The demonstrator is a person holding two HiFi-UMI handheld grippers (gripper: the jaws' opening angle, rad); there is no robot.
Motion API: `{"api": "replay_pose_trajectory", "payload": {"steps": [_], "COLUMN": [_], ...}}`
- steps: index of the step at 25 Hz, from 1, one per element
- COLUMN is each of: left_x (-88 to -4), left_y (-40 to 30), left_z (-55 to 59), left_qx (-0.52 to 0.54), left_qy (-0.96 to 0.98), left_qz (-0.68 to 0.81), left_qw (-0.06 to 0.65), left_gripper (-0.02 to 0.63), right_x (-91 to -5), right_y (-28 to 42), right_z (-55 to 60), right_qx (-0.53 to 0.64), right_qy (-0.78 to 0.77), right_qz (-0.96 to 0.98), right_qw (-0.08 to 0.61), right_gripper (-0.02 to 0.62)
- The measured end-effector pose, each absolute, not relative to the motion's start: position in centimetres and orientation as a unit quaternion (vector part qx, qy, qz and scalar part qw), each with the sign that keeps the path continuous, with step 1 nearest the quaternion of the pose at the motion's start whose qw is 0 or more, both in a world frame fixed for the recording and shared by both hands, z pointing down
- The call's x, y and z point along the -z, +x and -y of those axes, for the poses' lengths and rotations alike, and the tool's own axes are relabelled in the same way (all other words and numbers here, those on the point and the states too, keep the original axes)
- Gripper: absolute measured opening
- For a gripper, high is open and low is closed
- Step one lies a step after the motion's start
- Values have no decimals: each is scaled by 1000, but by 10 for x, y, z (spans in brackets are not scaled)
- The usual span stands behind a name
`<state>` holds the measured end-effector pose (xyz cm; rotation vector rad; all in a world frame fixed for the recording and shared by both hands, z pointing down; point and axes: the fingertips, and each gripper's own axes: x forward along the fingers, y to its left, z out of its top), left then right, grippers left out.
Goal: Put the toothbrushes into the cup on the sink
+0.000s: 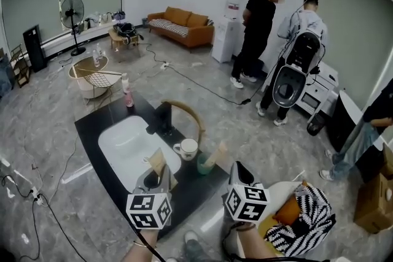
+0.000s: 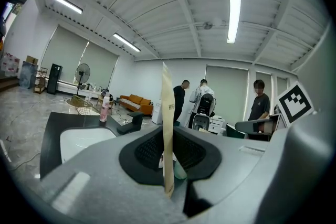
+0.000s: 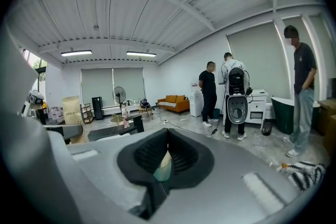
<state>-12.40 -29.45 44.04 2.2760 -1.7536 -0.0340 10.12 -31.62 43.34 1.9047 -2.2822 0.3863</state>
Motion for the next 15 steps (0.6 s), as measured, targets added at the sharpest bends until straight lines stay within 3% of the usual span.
{"api": "replay_pose_trajectory", "payload": {"steps": [15], "left_x": [-443], "left_y": [-97], "left_z": [331], "left_qx": [-12], "left_qy": [803], "left_qz": [584], "left_qw": [119], "left_gripper": [48], "right_x": [-452], "right_y": [124], "right_z": [335], "right_qx": [-151], "right_qy": [641], "right_qz": [749], "right_qw": [69], "right_gripper": [3]}}
